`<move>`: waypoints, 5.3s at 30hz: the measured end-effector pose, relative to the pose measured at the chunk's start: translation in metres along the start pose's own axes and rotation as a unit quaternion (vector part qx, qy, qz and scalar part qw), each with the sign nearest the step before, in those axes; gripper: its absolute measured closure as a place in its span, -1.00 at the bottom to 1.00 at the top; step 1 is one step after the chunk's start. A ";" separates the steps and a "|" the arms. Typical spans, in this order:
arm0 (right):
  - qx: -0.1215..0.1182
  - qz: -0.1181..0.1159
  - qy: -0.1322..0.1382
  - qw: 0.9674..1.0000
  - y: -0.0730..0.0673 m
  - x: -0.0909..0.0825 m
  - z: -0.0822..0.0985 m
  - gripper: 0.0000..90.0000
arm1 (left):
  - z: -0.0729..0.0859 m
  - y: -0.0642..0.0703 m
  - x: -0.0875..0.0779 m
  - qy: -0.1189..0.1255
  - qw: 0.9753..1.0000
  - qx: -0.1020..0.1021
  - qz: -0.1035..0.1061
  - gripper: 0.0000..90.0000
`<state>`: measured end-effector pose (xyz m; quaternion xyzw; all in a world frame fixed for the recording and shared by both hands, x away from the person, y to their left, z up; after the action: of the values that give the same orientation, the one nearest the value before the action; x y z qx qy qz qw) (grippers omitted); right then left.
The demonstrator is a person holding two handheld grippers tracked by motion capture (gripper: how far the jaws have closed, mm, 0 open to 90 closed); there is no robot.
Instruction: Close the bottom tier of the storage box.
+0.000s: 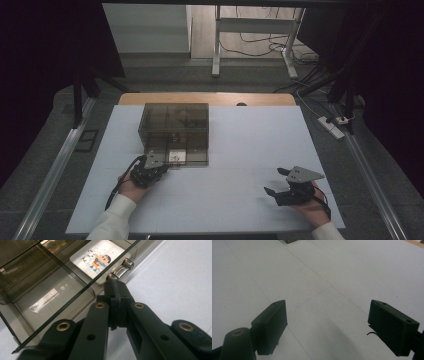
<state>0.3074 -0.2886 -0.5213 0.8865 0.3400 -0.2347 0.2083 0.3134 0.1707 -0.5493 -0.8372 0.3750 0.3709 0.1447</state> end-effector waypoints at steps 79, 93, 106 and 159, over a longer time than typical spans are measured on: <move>-0.006 -0.001 -0.004 1.000 0.000 0.003 0.000 -0.66 | -0.005 -0.018 0.016 0.011 1.000 -0.018 -0.022 0.97; -0.007 -0.003 -0.007 1.000 0.000 0.005 0.000 -0.66 | -0.009 -0.025 0.019 0.014 0.999 -0.022 -0.025 0.97; -0.010 -0.002 -0.011 1.000 -0.001 0.006 0.000 -0.66 | -0.012 -0.031 0.023 0.021 0.999 -0.025 -0.029 0.97; -0.011 -0.002 -0.016 1.000 0.000 0.007 0.001 -0.66 | -0.029 -0.056 0.036 0.022 0.998 -0.035 -0.036 0.97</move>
<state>0.3121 -0.2857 -0.5265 0.8797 0.3411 -0.2452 0.2229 0.3858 0.1749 -0.5576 -0.8629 0.3342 0.3595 0.1202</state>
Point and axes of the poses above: each handheld gripper's, and its own axes: x roughly forward along the jaws, z roughly out of its underside, y roughly to its right, the point moved 2 cm from there along x, roughly forward along the jaws, and after that the axes turned 9 degrees about z, right-handed, at the moved point
